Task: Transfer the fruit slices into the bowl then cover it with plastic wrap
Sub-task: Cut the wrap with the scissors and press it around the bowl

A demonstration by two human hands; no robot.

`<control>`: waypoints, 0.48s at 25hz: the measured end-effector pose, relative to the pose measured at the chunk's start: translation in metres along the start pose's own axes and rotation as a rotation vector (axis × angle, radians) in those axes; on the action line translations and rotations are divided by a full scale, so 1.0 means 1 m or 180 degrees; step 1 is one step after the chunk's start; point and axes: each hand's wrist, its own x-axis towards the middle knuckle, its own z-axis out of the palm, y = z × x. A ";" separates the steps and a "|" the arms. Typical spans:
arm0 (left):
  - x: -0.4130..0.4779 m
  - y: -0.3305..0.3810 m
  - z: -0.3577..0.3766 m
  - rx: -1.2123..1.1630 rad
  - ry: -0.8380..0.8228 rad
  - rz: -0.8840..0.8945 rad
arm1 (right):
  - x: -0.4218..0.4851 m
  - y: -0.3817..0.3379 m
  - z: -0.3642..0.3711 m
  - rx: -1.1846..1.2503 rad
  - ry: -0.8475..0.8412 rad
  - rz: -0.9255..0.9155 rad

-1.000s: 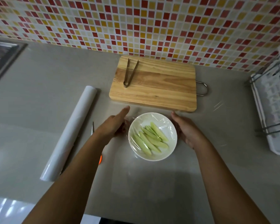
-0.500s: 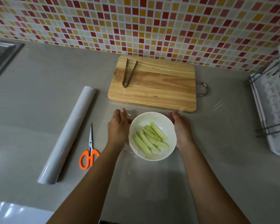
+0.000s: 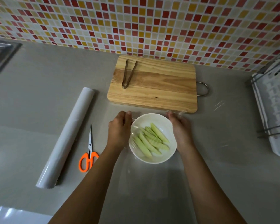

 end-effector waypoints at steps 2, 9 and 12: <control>-0.001 0.002 0.000 -0.0020 0.0052 0.0060 | -0.001 0.002 0.002 0.0062 0.0104 -0.0097; 0.004 0.000 -0.009 0.0025 -0.0448 -0.0109 | 0.003 0.003 0.003 0.0096 0.0147 0.0044; 0.004 -0.001 -0.007 0.0148 -0.0370 -0.0019 | 0.003 0.004 0.003 -0.0013 0.0166 -0.0031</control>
